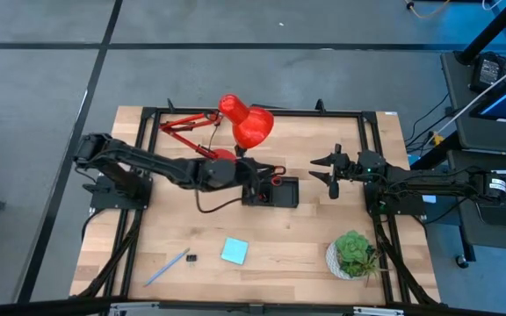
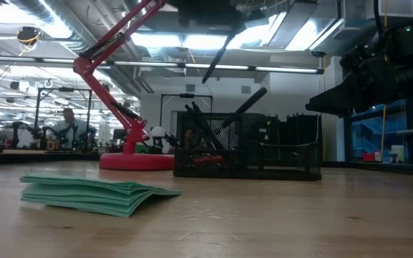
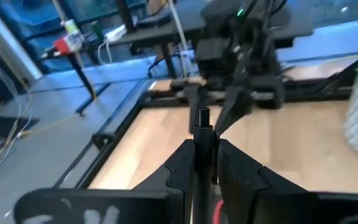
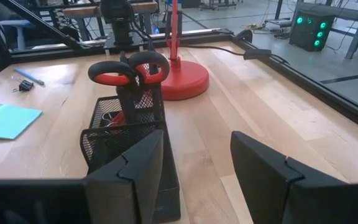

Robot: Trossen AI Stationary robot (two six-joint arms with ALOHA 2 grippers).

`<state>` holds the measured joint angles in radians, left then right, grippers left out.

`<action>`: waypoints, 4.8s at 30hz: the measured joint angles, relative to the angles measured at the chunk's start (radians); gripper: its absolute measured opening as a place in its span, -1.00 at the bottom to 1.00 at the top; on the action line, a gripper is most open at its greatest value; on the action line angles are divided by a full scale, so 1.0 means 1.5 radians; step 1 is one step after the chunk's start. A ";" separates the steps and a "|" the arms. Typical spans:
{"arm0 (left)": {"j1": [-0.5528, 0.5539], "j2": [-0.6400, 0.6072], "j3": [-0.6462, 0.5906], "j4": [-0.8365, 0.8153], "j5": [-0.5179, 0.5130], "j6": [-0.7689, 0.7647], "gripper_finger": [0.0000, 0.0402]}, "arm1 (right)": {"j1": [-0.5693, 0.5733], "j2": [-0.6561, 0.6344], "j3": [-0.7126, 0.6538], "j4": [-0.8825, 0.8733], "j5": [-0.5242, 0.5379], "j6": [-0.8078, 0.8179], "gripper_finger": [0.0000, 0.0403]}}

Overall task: Pick and place office supplies into organizer
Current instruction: Put the black pen into the black desk organizer, then put the black binder clip into the black desk organizer

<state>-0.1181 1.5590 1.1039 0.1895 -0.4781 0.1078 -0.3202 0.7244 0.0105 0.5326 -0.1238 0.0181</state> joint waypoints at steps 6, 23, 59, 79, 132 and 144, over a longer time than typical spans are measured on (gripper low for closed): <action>0.029 0.042 0.000 0.017 0.001 -0.015 -0.73 | 0.000 0.000 0.000 -0.004 0.000 0.002 -0.05; 0.041 0.072 -0.124 0.183 -0.006 -0.076 -0.73 | 0.000 0.000 0.000 -0.029 0.000 -0.001 -0.05; 0.041 0.180 -0.238 0.380 -0.018 -0.116 -0.73 | 0.000 0.000 0.000 -0.029 0.001 -0.002 -0.05; 0.035 0.156 -0.240 0.400 0.002 -0.079 -0.28 | 0.000 0.000 0.000 -0.029 0.001 -0.001 -0.05; -0.456 -0.052 -0.212 -0.287 0.168 -0.553 -0.31 | 0.000 0.000 0.000 -0.029 0.005 0.092 -0.05; -0.503 -0.044 -0.193 -0.308 0.102 -0.602 -0.39 | 0.000 0.000 0.000 -0.029 0.077 0.092 -0.05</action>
<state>-0.8726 1.4935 0.8139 -0.2727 -0.3244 -0.7955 -0.3202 0.7246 0.0105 0.4889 -0.0088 0.1562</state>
